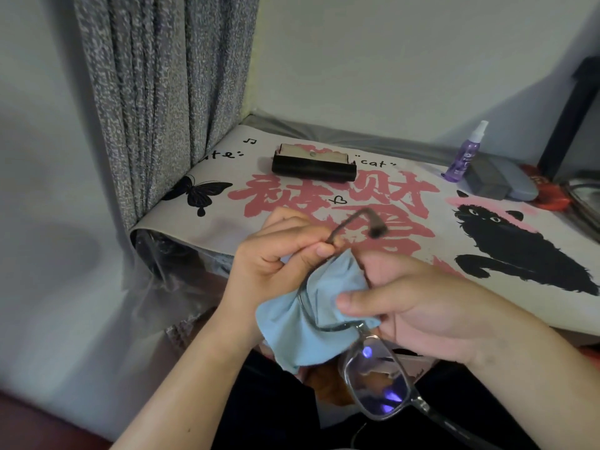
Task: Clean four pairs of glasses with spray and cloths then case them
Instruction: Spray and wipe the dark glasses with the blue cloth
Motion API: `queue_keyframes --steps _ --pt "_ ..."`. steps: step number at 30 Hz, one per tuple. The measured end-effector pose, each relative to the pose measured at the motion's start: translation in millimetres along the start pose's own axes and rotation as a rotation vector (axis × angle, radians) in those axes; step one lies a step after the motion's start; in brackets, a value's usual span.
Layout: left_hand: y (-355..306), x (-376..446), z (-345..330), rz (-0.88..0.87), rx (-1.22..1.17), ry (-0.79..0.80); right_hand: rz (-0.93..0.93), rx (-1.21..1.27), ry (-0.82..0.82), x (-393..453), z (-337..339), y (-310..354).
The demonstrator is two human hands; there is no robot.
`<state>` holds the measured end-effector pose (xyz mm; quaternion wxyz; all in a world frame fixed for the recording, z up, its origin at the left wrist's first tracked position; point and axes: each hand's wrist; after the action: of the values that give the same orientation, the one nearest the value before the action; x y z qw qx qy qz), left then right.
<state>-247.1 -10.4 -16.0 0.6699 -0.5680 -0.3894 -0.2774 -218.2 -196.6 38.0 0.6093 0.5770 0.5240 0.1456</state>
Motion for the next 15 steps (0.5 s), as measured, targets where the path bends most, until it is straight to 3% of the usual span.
queue_keyframes --steps 4,9,15 --pt "-6 2 -2 -0.067 -0.015 0.047 -0.04 -0.096 0.07 1 -4 -1" --pt "-7 0 -6 -0.042 -0.061 0.089 -0.111 0.029 0.243 0 -12 5" --pt "-5 3 -3 -0.017 -0.055 0.11 -0.048 -0.017 0.029 6 -19 -4"
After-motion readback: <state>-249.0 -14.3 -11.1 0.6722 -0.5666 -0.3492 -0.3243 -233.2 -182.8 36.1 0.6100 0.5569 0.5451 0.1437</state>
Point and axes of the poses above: each hand's wrist, its own x-axis towards the middle knuckle, its own z-axis out of the back of the hand, y = z × x, and after that the axes turned 11 degrees about -z, right-handed
